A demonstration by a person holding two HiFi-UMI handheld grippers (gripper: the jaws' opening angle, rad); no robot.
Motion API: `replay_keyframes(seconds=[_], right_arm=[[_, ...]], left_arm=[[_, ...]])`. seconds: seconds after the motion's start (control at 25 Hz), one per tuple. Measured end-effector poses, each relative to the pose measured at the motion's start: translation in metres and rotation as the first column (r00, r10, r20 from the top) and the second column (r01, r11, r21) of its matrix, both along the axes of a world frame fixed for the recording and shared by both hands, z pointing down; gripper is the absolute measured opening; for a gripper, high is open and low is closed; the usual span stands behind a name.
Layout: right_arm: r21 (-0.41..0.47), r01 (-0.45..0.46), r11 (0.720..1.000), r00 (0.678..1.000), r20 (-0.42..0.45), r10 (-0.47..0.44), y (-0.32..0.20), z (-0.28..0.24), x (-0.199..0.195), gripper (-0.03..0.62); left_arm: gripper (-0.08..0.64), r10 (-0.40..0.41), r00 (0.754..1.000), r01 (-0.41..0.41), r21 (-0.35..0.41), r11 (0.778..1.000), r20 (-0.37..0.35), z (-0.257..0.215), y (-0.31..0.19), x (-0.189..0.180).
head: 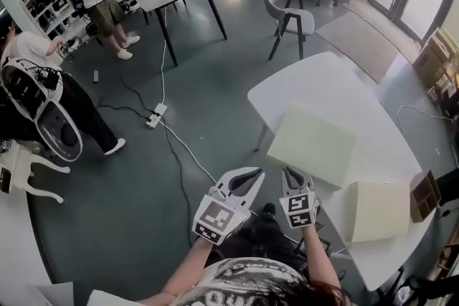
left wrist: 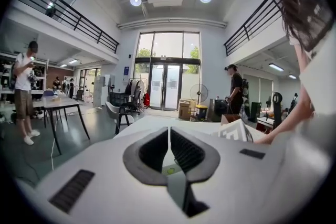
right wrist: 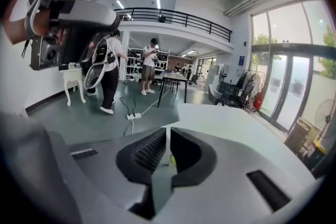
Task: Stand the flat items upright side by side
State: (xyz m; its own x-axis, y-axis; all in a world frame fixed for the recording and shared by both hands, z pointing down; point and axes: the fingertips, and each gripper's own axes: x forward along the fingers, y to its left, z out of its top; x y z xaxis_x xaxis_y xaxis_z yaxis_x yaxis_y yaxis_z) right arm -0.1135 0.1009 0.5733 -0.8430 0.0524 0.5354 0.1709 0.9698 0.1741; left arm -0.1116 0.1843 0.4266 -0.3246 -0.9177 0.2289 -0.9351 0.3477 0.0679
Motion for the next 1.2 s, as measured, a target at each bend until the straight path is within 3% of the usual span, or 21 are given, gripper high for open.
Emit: replay_keyframes(seconds=[0.2,0.36,0.52,0.64,0.72,0.92,1.04,1.2], right_arm=[[0.116,0.096,0.989,0.993,-0.076,-0.087,-0.002,0.039,-0.029,0.081],[0.249,0.168,0.954,0.980,-0.144,-0.135,-0.001,0.068,-0.041,0.207],[0.425,0.222,0.878,0.970,-0.185,-0.156,-0.003,0.090,-0.049,0.325],[0.556,0.243,0.795,0.967,-0.204,-0.153,-0.005,0.100,-0.053,0.365],[0.620,0.244,0.745,0.966,-0.226,-0.128,-0.009,0.104,-0.056,0.425],[0.689,0.244,0.683,0.956,-0.290,-0.049,-0.027,0.114,-0.067,0.459],[0.693,0.246,0.678,0.952,-0.304,-0.035,-0.037,0.118,-0.068,0.457],[0.667,0.212,0.714,0.967,-0.250,-0.054,-0.040,0.100,-0.071,0.417]], left_arm=[[0.020,-0.067,0.998,0.067,-0.016,0.998,-0.013,0.007,-0.005,-0.023],[0.020,-0.109,0.994,0.108,-0.027,0.994,-0.020,0.009,-0.003,-0.032],[0.020,-0.143,0.989,0.142,-0.040,0.989,-0.027,0.015,0.004,-0.041],[0.020,-0.162,0.986,0.161,-0.053,0.986,-0.028,0.021,0.013,-0.046],[0.020,-0.172,0.985,0.170,-0.059,0.984,-0.030,0.022,0.020,-0.047],[0.020,-0.187,0.982,0.184,-0.069,0.980,-0.039,0.025,0.032,-0.051],[0.020,-0.188,0.981,0.184,-0.074,0.980,-0.046,0.027,0.036,-0.053],[0.020,-0.185,0.981,0.181,-0.073,0.981,-0.052,0.028,0.035,-0.058]])
